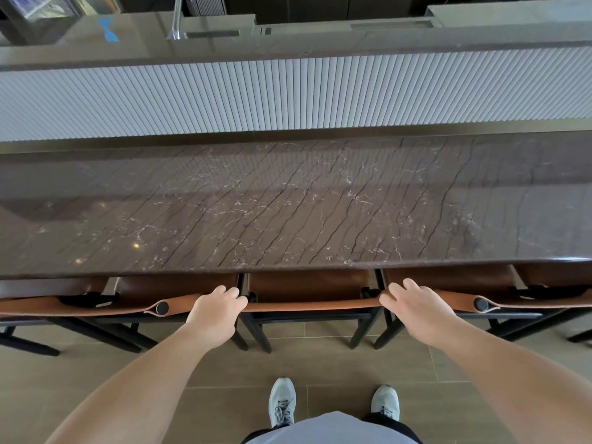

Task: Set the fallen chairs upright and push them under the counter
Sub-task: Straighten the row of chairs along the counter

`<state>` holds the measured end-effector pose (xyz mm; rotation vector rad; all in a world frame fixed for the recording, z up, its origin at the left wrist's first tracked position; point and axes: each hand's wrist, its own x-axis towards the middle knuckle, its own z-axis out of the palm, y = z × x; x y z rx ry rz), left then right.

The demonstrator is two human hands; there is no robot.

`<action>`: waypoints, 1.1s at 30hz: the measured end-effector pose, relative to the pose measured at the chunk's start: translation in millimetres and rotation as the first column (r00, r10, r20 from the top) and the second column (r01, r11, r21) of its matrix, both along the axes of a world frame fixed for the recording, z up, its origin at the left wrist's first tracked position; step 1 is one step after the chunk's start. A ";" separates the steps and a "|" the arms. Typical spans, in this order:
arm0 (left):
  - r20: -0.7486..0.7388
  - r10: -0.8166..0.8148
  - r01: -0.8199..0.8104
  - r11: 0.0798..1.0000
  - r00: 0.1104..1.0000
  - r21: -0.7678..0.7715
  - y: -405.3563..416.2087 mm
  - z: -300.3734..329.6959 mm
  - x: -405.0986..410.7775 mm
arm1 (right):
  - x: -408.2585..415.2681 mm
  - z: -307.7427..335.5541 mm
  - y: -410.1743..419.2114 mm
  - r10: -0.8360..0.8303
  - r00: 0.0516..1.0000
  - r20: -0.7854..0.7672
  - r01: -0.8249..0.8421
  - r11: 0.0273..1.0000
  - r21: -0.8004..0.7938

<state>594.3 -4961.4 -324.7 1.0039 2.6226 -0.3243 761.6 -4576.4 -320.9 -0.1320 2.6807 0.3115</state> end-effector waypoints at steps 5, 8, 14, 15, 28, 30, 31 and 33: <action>-0.006 0.010 -0.010 1.000 1.000 -0.006 1.0 0.0 1.8 | 0.9 1.3 -1.9 -0.003 1.000 -0.020 0.003 1.000 -0.011; -0.020 0.006 -0.007 1.000 1.000 -0.009 2.6 1.6 0.3 | 1.9 3.6 -1.5 0.002 1.000 -0.017 -0.002 1.000 -0.025; -0.016 0.024 -0.023 0.999 1.000 0.035 1.5 -3.0 -0.5 | 5.0 -1.7 -1.5 0.026 1.000 -0.015 -0.027 0.999 -0.039; -0.014 0.027 -0.027 0.999 1.000 0.038 2.1 -4.0 0.9 | 6.2 -2.4 -1.4 0.028 0.999 -0.017 -0.029 0.999 -0.035; 0.131 0.096 -0.138 0.920 0.987 0.367 16.6 -8.4 20.7 | -0.2 4.0 -24.7 -0.089 0.995 -0.036 0.088 0.996 -0.030; 0.227 0.096 -0.194 0.865 0.969 0.463 28.0 -9.3 27.9 | -1.4 5.8 -35.7 -0.161 0.986 -0.046 0.158 0.986 -0.051; 0.268 0.095 -0.222 0.838 0.959 0.499 33.9 -9.6 29.3 | -1.8 6.7 -42.1 -0.209 0.977 -0.044 0.205 0.976 -0.077; 0.332 0.096 -0.276 0.786 0.938 0.553 45.2 -7.7 28.1 | -2.5 8.4 -55.2 -0.315 0.948 -0.040 0.306 0.939 -0.158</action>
